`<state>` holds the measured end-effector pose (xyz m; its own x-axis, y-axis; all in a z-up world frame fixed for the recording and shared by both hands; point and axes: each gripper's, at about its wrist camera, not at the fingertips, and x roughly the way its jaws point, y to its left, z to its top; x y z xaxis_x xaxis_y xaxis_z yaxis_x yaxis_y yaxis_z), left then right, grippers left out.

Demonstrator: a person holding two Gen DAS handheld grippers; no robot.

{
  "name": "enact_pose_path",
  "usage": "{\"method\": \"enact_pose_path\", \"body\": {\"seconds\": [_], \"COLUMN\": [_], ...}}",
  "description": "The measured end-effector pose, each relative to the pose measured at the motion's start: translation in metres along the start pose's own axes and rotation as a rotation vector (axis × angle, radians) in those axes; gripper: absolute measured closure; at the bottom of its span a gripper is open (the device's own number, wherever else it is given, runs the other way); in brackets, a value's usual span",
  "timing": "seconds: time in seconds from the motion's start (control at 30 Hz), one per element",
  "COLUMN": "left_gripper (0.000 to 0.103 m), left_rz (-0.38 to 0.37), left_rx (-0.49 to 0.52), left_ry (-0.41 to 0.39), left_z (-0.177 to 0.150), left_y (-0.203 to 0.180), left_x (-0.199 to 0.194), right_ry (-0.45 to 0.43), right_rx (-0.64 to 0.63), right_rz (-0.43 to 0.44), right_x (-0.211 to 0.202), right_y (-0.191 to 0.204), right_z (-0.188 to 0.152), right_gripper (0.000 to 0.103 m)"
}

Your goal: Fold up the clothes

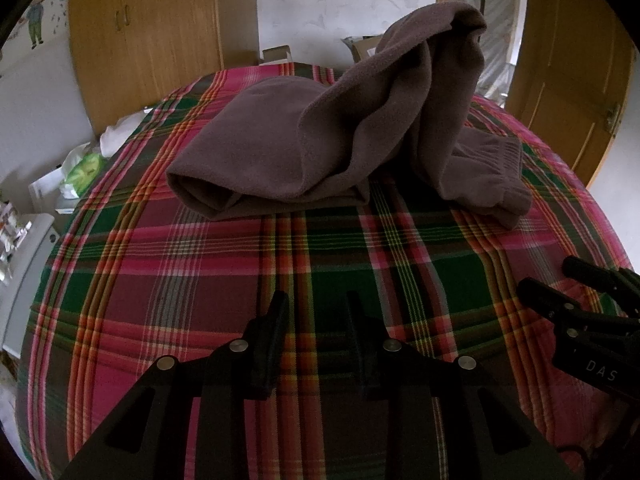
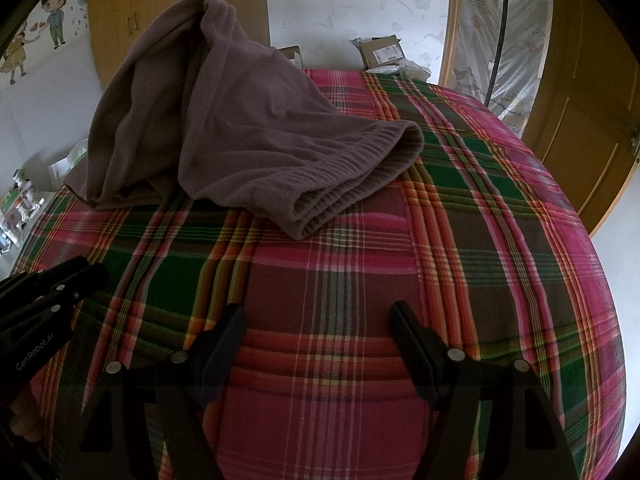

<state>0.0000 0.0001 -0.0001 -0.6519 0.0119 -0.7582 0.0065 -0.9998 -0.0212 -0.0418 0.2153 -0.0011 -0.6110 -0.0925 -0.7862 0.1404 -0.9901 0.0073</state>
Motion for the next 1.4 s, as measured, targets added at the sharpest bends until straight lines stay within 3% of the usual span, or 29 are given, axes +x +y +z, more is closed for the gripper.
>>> {"method": "enact_pose_path", "body": {"seconds": [1.4], "left_gripper": [0.073], "left_rz": [0.043], "left_rx": [0.001], "left_ry": [0.003], "left_z": [0.0024], "left_y": [0.001], "left_x": [0.0036], "right_ry": [0.006], "right_rx": [-0.009], "right_rz": [-0.005], "right_x": [-0.0008], "right_y": [0.0047], "right_z": [-0.0003], "right_gripper": [0.023]}}
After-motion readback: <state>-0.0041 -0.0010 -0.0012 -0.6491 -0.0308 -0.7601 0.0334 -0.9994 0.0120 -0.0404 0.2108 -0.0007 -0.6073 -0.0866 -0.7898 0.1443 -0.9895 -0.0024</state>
